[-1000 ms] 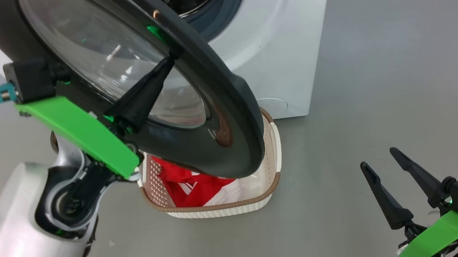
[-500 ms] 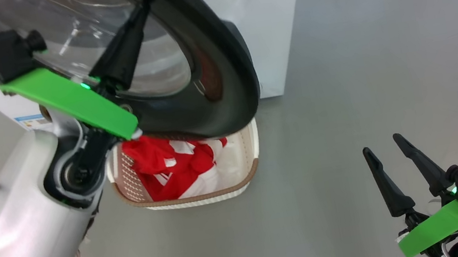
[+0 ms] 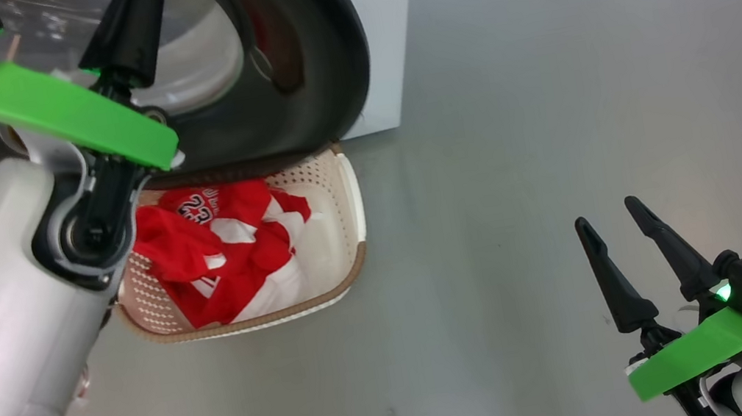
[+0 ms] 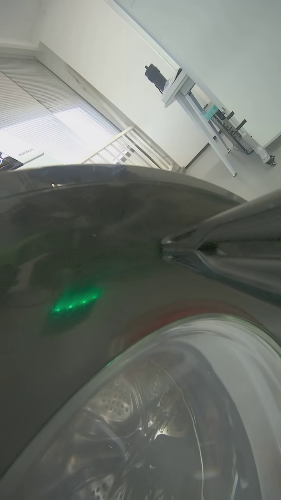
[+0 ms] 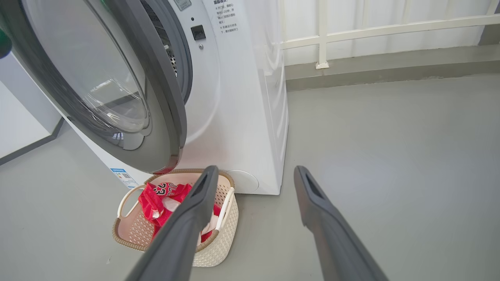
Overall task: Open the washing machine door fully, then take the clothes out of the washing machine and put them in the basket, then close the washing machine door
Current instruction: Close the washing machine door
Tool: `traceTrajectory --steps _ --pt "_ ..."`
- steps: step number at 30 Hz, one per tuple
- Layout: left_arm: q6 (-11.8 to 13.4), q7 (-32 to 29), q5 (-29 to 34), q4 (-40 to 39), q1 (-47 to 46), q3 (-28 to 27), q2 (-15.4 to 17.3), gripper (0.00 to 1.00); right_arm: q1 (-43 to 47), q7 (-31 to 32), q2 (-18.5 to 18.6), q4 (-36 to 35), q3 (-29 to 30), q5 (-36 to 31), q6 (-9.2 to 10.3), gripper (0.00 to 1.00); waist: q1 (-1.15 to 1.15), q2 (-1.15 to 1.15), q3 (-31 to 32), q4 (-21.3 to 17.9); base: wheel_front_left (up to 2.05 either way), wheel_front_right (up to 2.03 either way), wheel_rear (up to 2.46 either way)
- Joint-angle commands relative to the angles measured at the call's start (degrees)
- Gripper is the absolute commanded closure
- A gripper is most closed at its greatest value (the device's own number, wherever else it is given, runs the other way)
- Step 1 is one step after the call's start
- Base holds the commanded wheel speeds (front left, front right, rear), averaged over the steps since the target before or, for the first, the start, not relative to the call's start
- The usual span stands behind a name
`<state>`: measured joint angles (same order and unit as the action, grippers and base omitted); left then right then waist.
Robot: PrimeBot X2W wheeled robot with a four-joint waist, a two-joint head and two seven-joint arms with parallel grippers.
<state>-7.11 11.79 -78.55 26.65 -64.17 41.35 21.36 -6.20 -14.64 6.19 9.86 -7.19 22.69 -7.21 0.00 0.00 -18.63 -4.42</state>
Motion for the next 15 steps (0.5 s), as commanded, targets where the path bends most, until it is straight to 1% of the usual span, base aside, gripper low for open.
traceTrajectory --steps 1,13,15 --pt "-0.4 0.7 0.7 -0.3 -2.9 -1.1 2.2 1.00 -1.1 -0.4 0.0 -1.4 -1.0 -0.6 -0.28 0.00 0.00 0.00 -1.2 -1.3 0.00 0.00 0.00" --pt "-0.4 3.0 2.1 6.1 -8.8 2.2 3.8 1.00 -1.7 -0.4 -1.2 -1.6 -1.0 -0.4 -0.28 0.00 0.00 0.00 -3.5 -4.4 0.00 0.00 0.00" --pt "-0.4 3.1 3.3 7.0 -9.8 2.9 4.1 1.00 -1.8 -0.4 -1.4 -1.6 -1.0 -0.4 -0.28 0.00 0.00 0.00 -3.9 -4.7 0.00 0.00 0.00"
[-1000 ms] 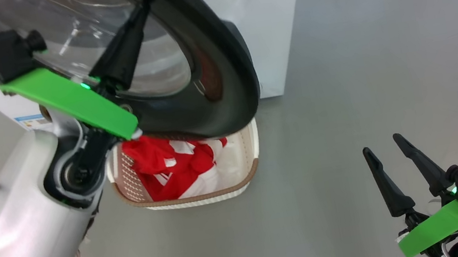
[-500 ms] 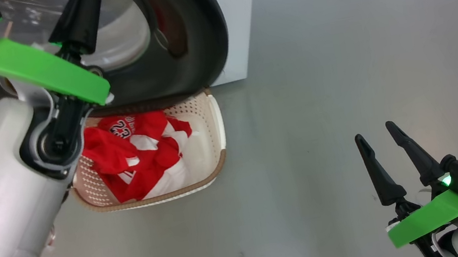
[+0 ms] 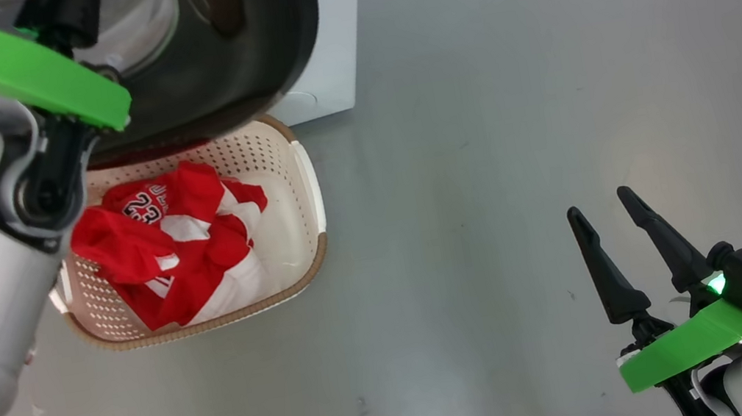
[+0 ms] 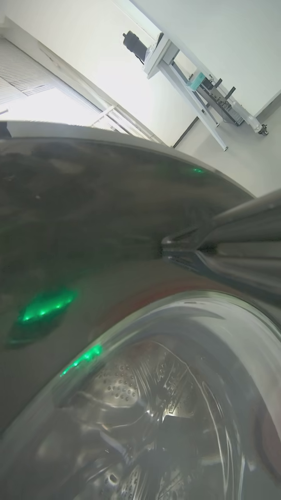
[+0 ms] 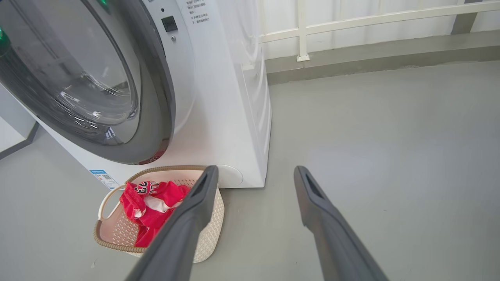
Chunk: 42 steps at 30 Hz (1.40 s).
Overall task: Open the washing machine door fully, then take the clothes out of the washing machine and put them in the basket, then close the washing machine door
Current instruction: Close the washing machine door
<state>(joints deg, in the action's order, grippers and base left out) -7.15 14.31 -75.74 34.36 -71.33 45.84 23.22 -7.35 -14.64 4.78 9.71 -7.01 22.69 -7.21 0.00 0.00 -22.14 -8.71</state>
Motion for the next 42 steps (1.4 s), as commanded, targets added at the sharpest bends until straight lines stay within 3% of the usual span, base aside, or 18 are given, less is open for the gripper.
traceTrajectory --steps 1,10,19,27,42 --pt "-0.3 0.6 0.7 -0.3 -3.0 -1.5 2.2 1.00 -0.7 -0.4 0.0 -1.5 -1.2 -0.4 -0.28 0.00 0.00 0.00 -0.6 -0.5 0.00 0.00 0.00" --pt "-0.3 0.7 4.6 1.8 -4.7 -7.4 1.1 1.00 -1.2 -0.4 -0.5 -1.4 -1.2 -0.3 -0.28 0.00 0.00 0.00 -1.5 -2.0 0.00 0.00 0.00" --pt "-0.3 0.7 4.9 2.0 -3.7 -8.3 0.5 1.00 -1.2 -0.4 -0.6 -1.2 -0.7 -0.4 -0.28 0.00 0.00 0.00 -1.1 -2.0 0.00 0.00 0.00" --pt "-0.3 0.7 2.7 0.2 0.6 -7.7 0.4 1.00 -0.8 -0.4 0.3 -1.0 -0.6 -0.6 -0.28 0.00 0.00 0.00 1.0 -0.1 0.00 0.00 0.00" --pt "-0.3 0.7 4.2 -4.6 15.6 -13.3 0.7 1.00 1.5 -0.4 3.2 -0.7 -0.1 -1.1 -0.28 0.00 0.00 0.00 6.7 6.1 0.00 0.00 0.00"
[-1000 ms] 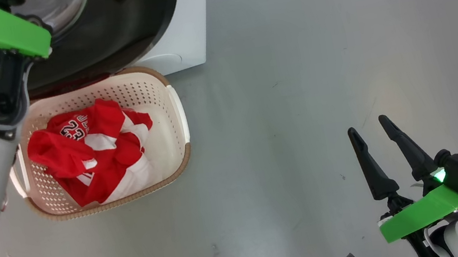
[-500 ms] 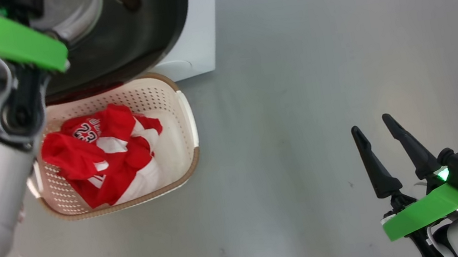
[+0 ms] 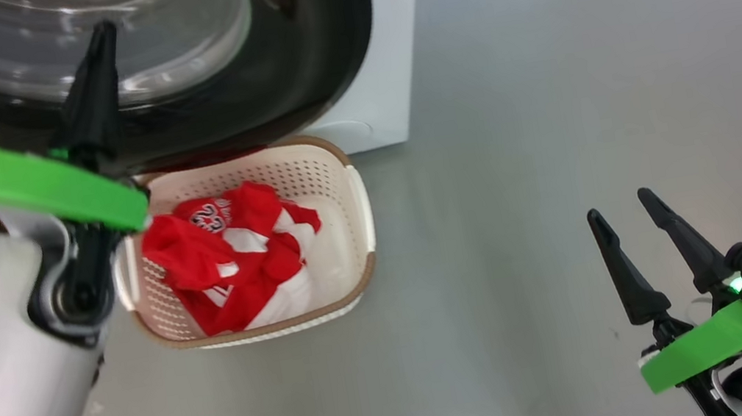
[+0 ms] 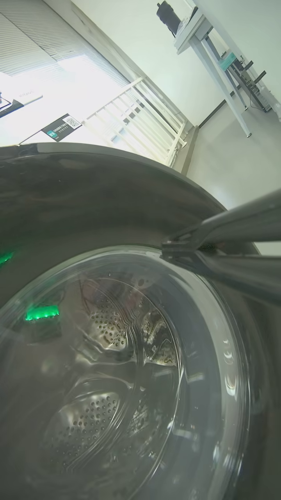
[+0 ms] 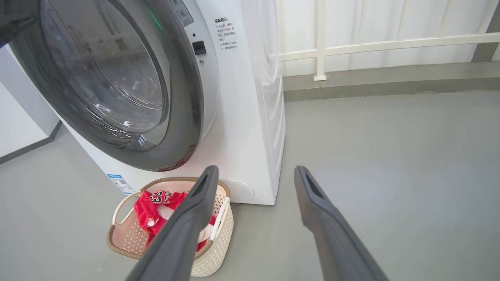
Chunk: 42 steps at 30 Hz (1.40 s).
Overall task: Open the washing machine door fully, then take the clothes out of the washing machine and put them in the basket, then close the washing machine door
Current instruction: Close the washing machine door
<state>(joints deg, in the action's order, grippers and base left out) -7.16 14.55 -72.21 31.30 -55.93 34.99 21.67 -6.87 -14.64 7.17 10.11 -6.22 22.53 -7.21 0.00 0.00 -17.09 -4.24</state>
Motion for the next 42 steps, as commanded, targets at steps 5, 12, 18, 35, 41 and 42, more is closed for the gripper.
traceTrajectory --steps 5,12,18,35,41,42 --pt "-0.3 0.4 2.7 -3.6 5.4 -5.1 2.7 1.00 1.7 -0.4 1.3 -1.0 -0.6 -0.9 -0.28 0.00 0.00 0.00 3.1 3.3 0.00 0.00 0.00" --pt "-0.3 0.4 6.5 -5.7 13.9 -9.8 2.6 1.00 3.4 -0.4 1.7 -0.8 -0.1 -0.9 -0.28 0.00 0.00 0.00 5.6 4.9 0.00 0.00 0.00" --pt "-0.3 0.4 10.9 -8.1 21.9 -13.8 2.2 1.00 4.7 -0.4 1.8 -0.7 0.4 -0.8 -0.28 0.00 0.00 0.00 7.3 6.0 0.00 0.00 0.00" --pt "-0.3 0.4 22.1 -13.9 40.6 -26.0 -2.1 0.95 7.4 -0.4 2.3 -0.9 1.0 -0.8 -0.28 0.00 0.00 0.00 10.2 8.0 0.00 0.00 0.00" --pt "-0.3 0.4 27.0 -15.5 46.5 -30.5 -4.4 0.83 8.1 -0.4 2.5 -1.0 1.2 -0.8 -0.28 0.00 0.00 0.00 10.8 8.5 0.00 0.00 0.00" --pt "-0.3 0.4 27.8 -15.6 47.4 -31.2 -4.8 0.81 8.1 -0.4 2.5 -1.0 1.2 -0.8 -0.28 0.00 0.00 0.00 10.8 8.5 0.00 0.00 0.00"
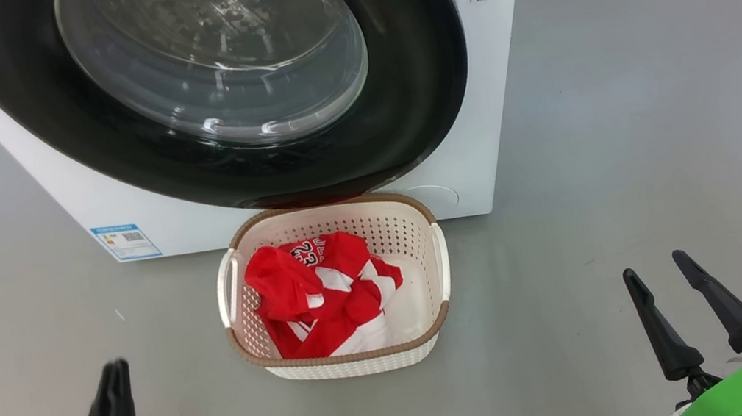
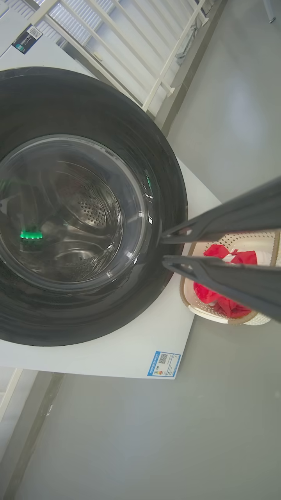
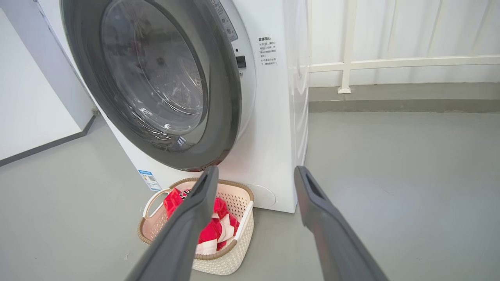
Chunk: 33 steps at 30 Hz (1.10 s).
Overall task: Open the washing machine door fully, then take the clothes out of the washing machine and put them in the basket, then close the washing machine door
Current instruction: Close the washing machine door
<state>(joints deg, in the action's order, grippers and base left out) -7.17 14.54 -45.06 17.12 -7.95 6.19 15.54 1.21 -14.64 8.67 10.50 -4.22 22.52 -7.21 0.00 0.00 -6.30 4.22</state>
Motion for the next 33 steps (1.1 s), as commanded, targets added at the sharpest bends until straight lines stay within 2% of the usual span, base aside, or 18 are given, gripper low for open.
traceTrajectory --steps 1,7,9,10,17,19,27,33 --pt "-0.3 0.5 1.4 -1.7 0.3 -3.1 0.9 0.78 0.1 -0.4 1.0 -1.4 -0.8 -0.9 -0.28 0.00 0.00 0.00 0.1 0.1 0.00 0.00 0.00" --pt "-0.3 0.5 6.8 -2.9 4.2 -7.1 -1.4 0.50 0.4 -0.4 1.2 -1.4 -0.4 -0.8 -0.28 0.00 0.00 0.00 0.2 0.3 0.00 0.00 0.00" --pt "-0.3 0.5 8.9 -3.4 5.1 -8.4 -2.3 0.12 0.4 -0.4 1.3 -1.4 -0.3 -0.8 -0.28 0.00 0.00 0.00 0.1 0.4 0.00 0.00 0.00" --pt "-0.3 0.5 10.0 -3.6 5.5 -8.9 -2.7 0.00 0.3 -0.4 1.3 -1.4 -0.3 -0.8 -0.28 0.00 0.00 0.00 0.0 0.4 0.00 0.00 0.00" --pt "-0.3 0.5 20.7 -5.0 8.0 -12.8 -6.0 0.00 0.4 -0.4 1.1 -1.4 -0.2 -0.8 -0.28 0.00 0.00 0.00 0.1 0.1 0.00 0.00 0.00" --pt "-0.3 0.5 24.1 -5.8 9.0 -14.2 -8.0 0.00 0.3 -0.4 1.0 -1.4 -0.1 -0.8 -0.28 0.00 0.00 0.00 0.1 0.1 0.00 0.00 0.00" --pt "-0.3 0.5 29.2 -7.1 10.6 -16.1 -10.4 0.00 0.5 -0.4 0.8 -1.2 0.1 -0.8 -0.28 0.00 0.00 0.00 0.5 0.1 0.00 0.00 0.00" --pt "-0.3 0.5 30.6 -7.5 10.7 -16.5 -11.2 0.00 0.6 -0.4 0.9 -1.3 0.2 -0.8 -0.28 0.00 0.00 0.00 0.7 0.2 0.00 0.00 0.00"
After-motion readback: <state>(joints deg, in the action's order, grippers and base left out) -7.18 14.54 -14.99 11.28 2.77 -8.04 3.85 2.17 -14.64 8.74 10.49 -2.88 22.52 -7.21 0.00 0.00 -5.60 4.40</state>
